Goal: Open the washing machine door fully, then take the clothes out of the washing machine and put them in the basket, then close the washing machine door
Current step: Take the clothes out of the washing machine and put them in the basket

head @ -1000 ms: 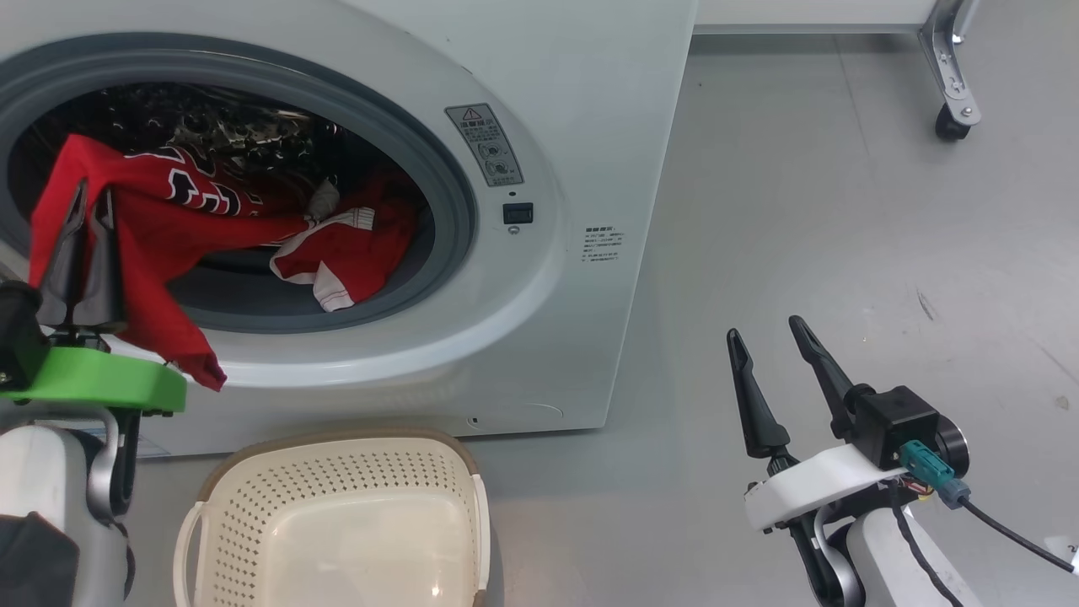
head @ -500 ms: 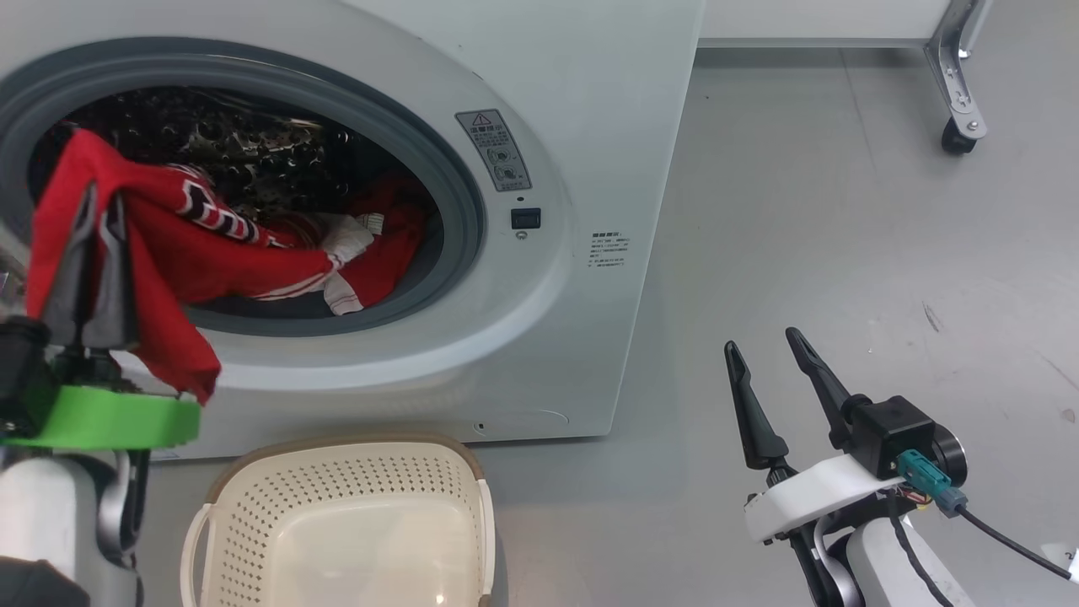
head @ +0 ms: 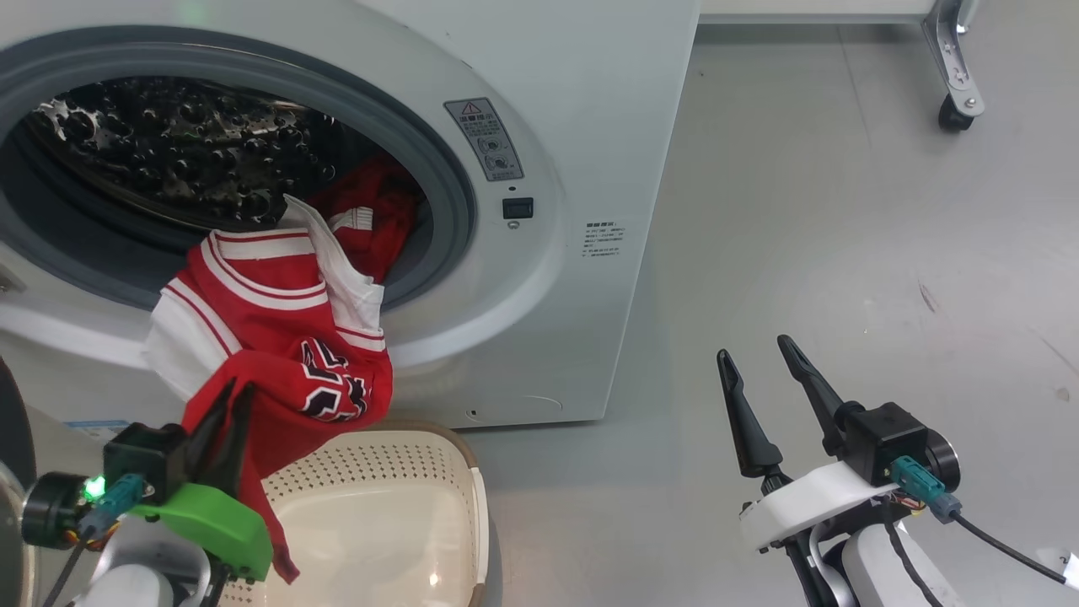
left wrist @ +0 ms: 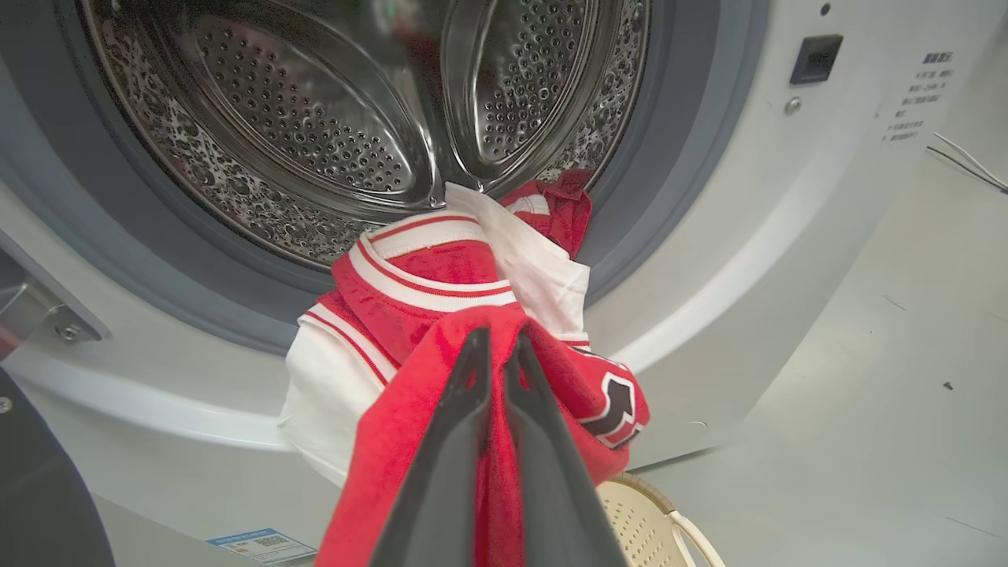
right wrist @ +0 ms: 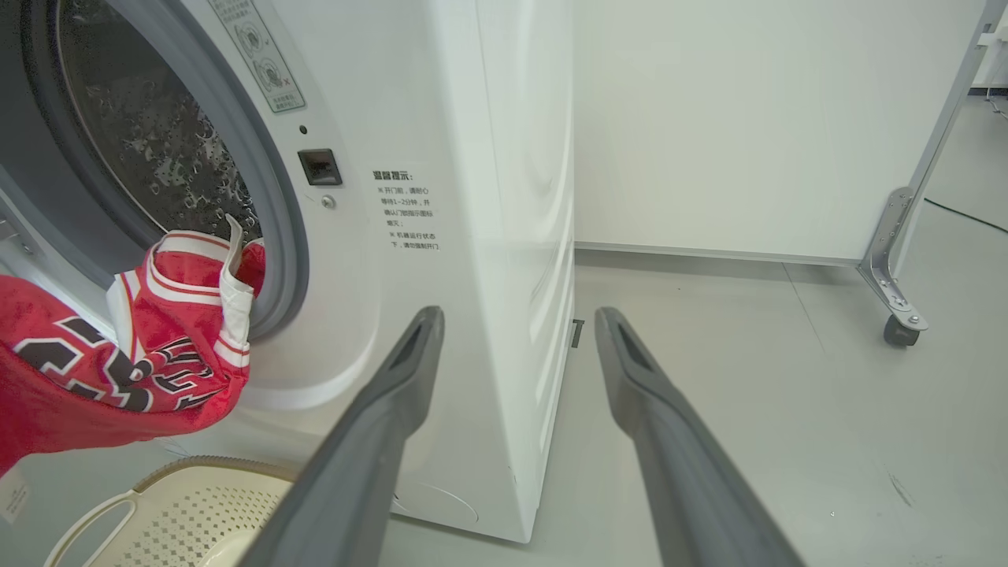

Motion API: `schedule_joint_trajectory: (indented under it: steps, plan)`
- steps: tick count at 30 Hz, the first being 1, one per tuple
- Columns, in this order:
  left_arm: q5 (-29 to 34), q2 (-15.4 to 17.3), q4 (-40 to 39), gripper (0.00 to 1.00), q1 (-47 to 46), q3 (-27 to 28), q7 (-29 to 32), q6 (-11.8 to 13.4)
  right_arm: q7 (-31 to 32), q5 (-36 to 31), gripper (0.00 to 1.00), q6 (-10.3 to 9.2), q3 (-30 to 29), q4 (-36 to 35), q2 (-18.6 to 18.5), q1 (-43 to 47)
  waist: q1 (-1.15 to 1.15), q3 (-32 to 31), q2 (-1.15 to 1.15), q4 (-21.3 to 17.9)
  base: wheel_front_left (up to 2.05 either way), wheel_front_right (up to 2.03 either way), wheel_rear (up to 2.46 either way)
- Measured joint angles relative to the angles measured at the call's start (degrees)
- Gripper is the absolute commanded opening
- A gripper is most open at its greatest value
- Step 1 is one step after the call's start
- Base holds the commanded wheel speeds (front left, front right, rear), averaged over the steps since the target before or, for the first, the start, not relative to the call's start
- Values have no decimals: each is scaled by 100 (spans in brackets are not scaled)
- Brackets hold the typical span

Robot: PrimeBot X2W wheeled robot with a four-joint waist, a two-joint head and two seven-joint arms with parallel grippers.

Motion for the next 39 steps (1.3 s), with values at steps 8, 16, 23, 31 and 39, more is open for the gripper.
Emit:
schedule_joint_trajectory:
  steps: [8, 16, 23, 31, 39]
  plan:
    - [-24, -2, 475, 0, 10, -291, 404, -15, 0, -92, 100, 0, 40, -57, 5, -76, 0, 274, 0, -90, 0, 0, 0]
    - [-24, 27, 1196, 0, -7, -319, 680, -16, 0, -125, 100, 0, 123, -88, 8, -250, 0, 640, 0, -250, 0, 0, 0]
    - [-22, 113, 1831, 0, -43, -322, 856, -16, 0, -151, 100, 0, 191, -104, 11, -388, 0, 952, 0, -451, 0, 0, 0]
    - [-20, 174, 2205, 0, -504, -303, 889, -16, 0, -157, 100, -9, 243, -154, 12, -549, 0, 1305, 0, -683, 0, 0, 0]
    - [30, 230, 2522, 0, -851, -315, 788, -16, 0, -157, 100, -40, 301, -218, 20, -617, 0, 1643, 0, -886, 0, 0, 0]
